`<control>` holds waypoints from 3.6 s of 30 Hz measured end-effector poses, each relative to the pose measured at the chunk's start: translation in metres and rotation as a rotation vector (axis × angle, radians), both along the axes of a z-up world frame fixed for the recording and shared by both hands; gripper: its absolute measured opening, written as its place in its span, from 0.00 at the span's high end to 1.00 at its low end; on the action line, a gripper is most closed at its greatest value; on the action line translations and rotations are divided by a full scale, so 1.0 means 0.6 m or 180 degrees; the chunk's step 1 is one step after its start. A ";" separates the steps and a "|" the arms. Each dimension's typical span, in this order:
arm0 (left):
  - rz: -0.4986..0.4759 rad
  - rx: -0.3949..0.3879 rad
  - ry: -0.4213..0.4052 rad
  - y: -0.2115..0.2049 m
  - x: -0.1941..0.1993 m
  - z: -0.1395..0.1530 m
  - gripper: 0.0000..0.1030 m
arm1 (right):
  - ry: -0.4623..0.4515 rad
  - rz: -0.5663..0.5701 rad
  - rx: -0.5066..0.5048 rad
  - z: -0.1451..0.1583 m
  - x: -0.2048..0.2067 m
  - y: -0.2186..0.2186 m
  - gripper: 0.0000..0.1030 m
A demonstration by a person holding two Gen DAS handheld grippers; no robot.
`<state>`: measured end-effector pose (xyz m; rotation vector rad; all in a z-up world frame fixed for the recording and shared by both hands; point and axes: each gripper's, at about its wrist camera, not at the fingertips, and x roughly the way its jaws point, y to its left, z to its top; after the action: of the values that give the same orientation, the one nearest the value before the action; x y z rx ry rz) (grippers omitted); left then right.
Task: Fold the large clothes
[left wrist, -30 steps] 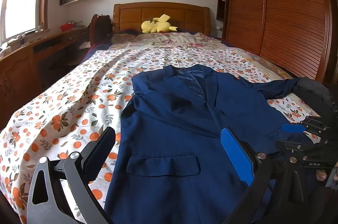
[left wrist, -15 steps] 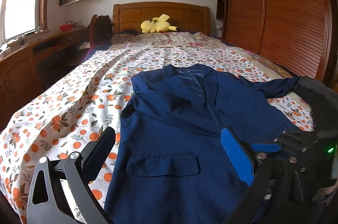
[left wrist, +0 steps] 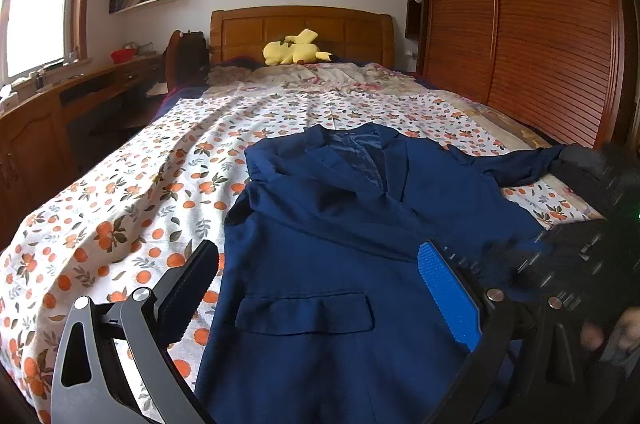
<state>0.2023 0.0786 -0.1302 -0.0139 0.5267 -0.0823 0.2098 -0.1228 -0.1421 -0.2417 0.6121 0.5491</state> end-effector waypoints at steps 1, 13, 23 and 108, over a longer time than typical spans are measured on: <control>-0.0007 -0.0002 -0.0005 0.000 -0.001 0.001 0.03 | -0.0071 -0.0045 0.0073 0.021 -0.004 -0.017 0.94; -0.0067 0.0051 -0.0008 -0.017 0.004 0.000 0.03 | -0.0402 -0.0525 0.0242 0.110 -0.012 -0.127 0.95; -0.0128 0.0088 -0.0056 -0.028 0.004 -0.003 0.03 | -0.0120 -0.1005 -0.0020 0.035 0.042 -0.177 0.62; -0.0533 0.0228 -0.0344 -0.164 0.143 -0.097 0.03 | 0.0611 -0.2714 0.0098 -0.084 0.376 -0.535 0.38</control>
<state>0.2880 -0.0196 -0.1886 0.1041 0.4217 -0.2266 0.4353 -0.4439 -0.1923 0.1128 0.8209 -0.2458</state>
